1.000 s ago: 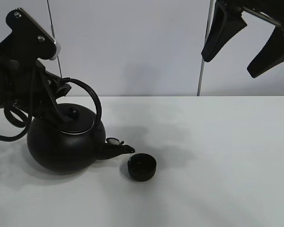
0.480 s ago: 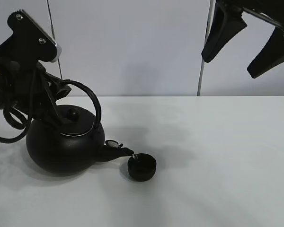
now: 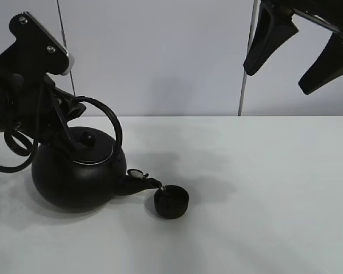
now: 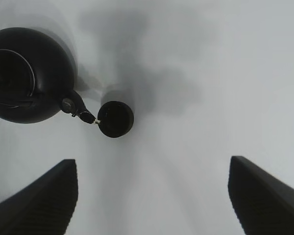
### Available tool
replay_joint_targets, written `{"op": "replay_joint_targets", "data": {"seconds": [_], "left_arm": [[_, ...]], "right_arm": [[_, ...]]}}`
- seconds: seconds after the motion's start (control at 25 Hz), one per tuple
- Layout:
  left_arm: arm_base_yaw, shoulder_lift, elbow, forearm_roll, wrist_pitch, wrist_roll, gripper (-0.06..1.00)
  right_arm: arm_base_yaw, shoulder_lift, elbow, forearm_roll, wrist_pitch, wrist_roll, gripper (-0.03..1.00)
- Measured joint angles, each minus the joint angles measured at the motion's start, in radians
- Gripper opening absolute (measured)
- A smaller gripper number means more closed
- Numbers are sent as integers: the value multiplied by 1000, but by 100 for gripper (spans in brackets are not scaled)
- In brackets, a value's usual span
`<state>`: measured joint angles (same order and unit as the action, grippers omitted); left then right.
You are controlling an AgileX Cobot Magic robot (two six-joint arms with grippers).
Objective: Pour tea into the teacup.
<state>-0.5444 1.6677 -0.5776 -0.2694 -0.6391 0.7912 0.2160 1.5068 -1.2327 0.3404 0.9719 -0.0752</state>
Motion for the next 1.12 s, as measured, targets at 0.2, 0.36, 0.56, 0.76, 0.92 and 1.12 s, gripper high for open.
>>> {"op": "replay_joint_targets", "data": {"seconds": [0.2,0.36,0.56,0.76,0.92,1.12], "left_arm": [[0,0,0,-26,3,-52,11],[0,0,0,-48,-4,-184,11],[0,0,0,-48,-43,-373,11],[0,0,60,-48,-150,-534,11],[0,0,128,-50,-215,-599,11],[0,0,201,-52,-302,-646,11]], "right_arm": [[0,0,0,0,0,0,58],[0,0,0,0,0,0,58],[0,0,0,0,0,0,58],[0,0,0,0,0,0,58],[0,0,0,0,0,0,58],[0,0,0,0,0,0,58]]}}
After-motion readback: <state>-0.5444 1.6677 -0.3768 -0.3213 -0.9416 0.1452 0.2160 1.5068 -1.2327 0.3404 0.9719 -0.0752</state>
